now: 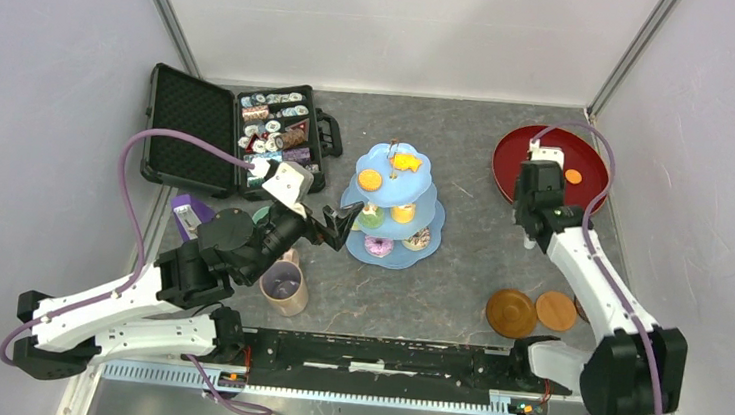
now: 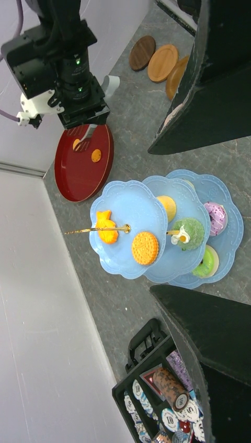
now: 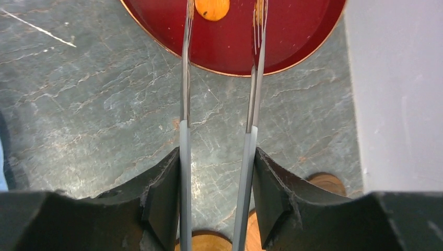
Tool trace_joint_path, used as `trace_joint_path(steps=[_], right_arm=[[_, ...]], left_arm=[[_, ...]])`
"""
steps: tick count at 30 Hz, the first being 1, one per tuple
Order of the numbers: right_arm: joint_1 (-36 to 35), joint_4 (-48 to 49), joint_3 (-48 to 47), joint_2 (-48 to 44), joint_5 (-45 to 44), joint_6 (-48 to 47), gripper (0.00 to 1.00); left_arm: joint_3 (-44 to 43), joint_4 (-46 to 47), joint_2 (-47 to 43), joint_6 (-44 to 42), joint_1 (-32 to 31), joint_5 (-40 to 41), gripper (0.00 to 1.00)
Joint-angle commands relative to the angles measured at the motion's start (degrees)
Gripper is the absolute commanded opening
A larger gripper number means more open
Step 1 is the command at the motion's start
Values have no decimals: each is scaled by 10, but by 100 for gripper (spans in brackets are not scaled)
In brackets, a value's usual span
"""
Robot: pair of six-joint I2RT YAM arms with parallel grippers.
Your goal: Serve the afternoon tea
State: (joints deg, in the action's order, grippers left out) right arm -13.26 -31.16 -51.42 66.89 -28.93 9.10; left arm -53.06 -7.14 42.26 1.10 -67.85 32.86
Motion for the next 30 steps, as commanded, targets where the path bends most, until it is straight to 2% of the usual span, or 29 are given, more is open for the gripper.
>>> trace_joint_path(steps=[1, 6, 12, 18, 30], right_arm=[[77, 67, -1, 40, 131, -1, 53], [160, 90, -11, 87, 237, 4, 55], [218, 88, -35, 129, 281, -5, 57], [225, 101, -34, 135, 320, -14, 59], [225, 107, -57, 167, 310, -22, 60]], left_arm=[[-5, 22, -1, 19, 1, 9, 100], [-3, 24, -2, 15, 2, 12, 100], [-3, 25, -1, 14, 2, 13, 100], [-3, 25, 1, 14, 2, 13, 100], [-4, 23, 3, 15, 1, 12, 100]])
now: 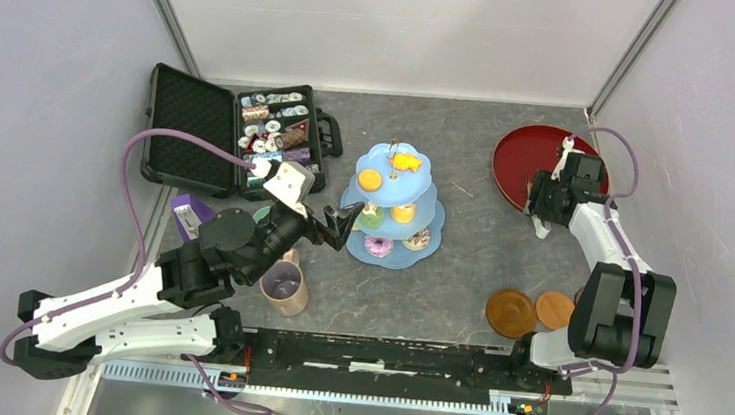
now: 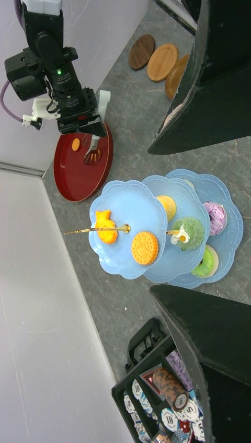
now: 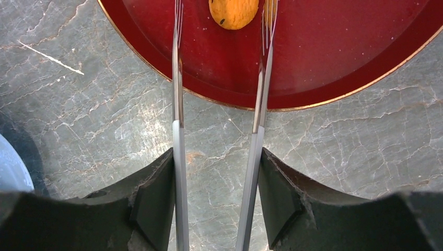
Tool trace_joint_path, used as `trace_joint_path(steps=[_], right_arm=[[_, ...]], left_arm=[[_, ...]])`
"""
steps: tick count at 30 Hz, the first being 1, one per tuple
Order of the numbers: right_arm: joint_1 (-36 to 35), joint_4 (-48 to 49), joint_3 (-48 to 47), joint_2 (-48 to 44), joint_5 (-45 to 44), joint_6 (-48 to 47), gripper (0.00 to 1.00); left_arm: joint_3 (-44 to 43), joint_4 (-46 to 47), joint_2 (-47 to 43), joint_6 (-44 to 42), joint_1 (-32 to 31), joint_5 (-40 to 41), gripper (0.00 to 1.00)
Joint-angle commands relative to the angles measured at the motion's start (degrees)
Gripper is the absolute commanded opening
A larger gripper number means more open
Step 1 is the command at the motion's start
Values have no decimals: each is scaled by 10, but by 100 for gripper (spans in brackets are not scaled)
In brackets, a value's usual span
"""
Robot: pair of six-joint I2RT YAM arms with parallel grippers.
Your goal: Serve the afternoon tea
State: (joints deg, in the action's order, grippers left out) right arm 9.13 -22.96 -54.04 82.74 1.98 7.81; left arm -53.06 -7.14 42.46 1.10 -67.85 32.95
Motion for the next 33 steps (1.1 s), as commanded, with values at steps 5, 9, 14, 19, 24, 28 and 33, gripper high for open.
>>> trace_joint_path(steps=[5, 9, 14, 19, 24, 28, 33], right_arm=[[0, 23, -38, 30, 5, -9, 58], [0, 32, -24, 25, 5, -6, 54], [-2, 32, -19, 29, -6, -10, 49], [-17, 20, -24, 32, -35, -22, 51], [-23, 18, -21, 36, -41, -24, 53], [-25, 17, -21, 44, -46, -28, 53], [-30, 12, -24, 46, -64, -29, 48]], left_arm=[[-4, 23, 0, 14, 1, 12, 100], [-4, 23, 1, 14, 2, 11, 100], [-4, 23, 1, 18, 2, 8, 100], [-4, 22, 2, 18, 1, 7, 100], [-5, 22, 0, 19, 2, 4, 100], [-5, 21, 1, 19, 1, 5, 100], [-5, 21, -1, 19, 1, 5, 100]])
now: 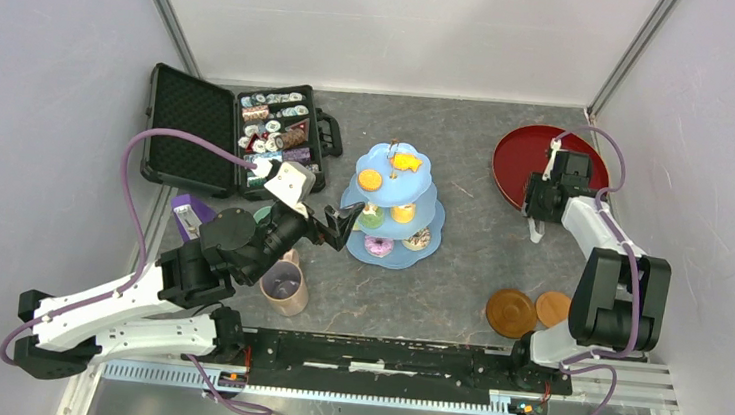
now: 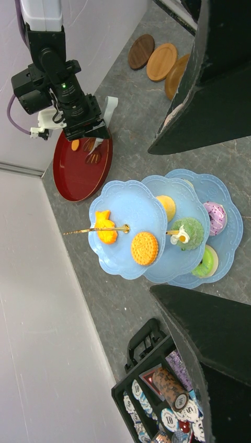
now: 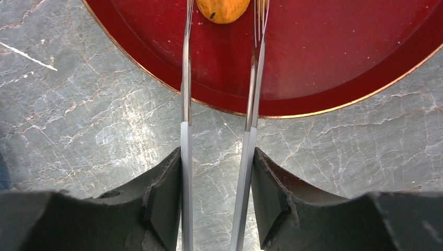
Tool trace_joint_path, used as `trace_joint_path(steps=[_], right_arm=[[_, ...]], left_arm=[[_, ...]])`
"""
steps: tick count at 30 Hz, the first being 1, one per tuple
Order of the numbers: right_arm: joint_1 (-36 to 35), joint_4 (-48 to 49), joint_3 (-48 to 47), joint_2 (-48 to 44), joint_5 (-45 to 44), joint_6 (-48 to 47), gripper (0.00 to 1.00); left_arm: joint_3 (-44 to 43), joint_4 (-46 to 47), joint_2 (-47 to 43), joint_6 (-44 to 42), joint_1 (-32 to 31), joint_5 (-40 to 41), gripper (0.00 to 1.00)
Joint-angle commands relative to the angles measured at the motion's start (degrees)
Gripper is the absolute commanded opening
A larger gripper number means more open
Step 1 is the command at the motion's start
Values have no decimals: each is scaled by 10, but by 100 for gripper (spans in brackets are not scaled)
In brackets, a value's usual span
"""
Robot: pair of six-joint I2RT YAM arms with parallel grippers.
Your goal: Serve the afternoon tea
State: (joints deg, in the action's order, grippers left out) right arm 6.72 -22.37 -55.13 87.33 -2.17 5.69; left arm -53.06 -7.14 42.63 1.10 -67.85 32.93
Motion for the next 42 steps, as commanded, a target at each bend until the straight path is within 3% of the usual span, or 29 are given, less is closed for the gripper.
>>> trace_joint_path(steps=[1, 15, 25, 31, 42], right_arm=[[-7, 5, -16, 1, -23, -9, 47], [-7, 31, -3, -38, -20, -2, 26], [49, 129, 109, -139, 20, 43, 17], [66, 125, 110, -174, 119, 35, 16], [64, 100, 127, -349, 348, 75, 17]], left_arm=[[-5, 21, -2, 19, 2, 6, 100], [-6, 21, -2, 21, 2, 3, 100], [-6, 20, -2, 24, 1, -2, 100], [-8, 18, -1, 26, 1, -4, 100], [-10, 15, 0, 22, 2, 4, 100]])
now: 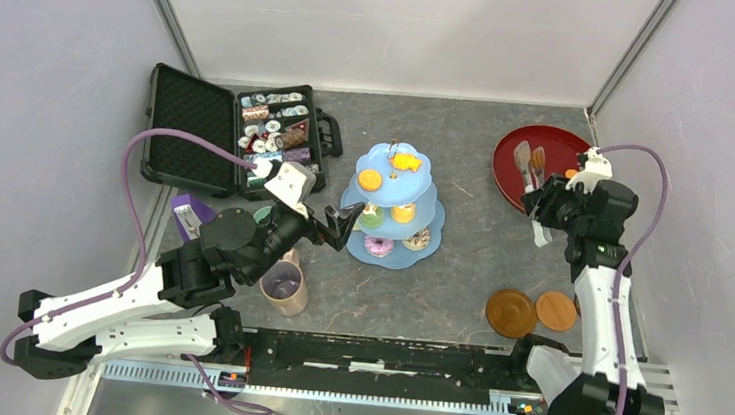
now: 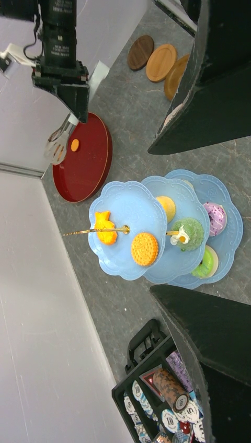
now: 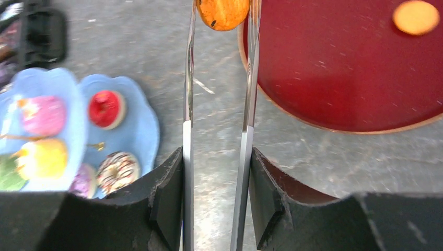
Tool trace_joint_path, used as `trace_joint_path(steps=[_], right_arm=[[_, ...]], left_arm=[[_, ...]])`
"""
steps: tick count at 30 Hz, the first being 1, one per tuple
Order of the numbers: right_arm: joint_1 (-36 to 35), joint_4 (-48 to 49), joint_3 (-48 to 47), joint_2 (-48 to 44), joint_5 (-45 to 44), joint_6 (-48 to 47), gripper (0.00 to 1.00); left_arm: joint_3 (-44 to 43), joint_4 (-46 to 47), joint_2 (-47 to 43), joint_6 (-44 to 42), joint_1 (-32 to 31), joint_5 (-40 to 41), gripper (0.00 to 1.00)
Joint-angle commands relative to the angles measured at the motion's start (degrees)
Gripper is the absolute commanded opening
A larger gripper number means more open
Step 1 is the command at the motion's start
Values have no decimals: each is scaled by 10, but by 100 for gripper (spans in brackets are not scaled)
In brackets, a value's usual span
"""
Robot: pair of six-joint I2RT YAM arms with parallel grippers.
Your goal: Serve the afternoon tea
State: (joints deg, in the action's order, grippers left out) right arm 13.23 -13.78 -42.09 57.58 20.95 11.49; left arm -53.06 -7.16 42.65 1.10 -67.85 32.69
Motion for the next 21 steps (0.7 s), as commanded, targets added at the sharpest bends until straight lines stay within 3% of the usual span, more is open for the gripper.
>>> trace_joint_path(steps=[1, 8, 21], right_arm=[[-3, 6, -4, -67, 135, 15, 17], [-65, -40, -13, -152, 254, -18, 18], [-271, -31, -11, -174, 229, -5, 19]], left_arm=[[-10, 15, -2, 22, 2, 5, 100], [-8, 18, 1, 26, 3, 1, 100], [-11, 14, 9, 28, 2, 0, 100]])
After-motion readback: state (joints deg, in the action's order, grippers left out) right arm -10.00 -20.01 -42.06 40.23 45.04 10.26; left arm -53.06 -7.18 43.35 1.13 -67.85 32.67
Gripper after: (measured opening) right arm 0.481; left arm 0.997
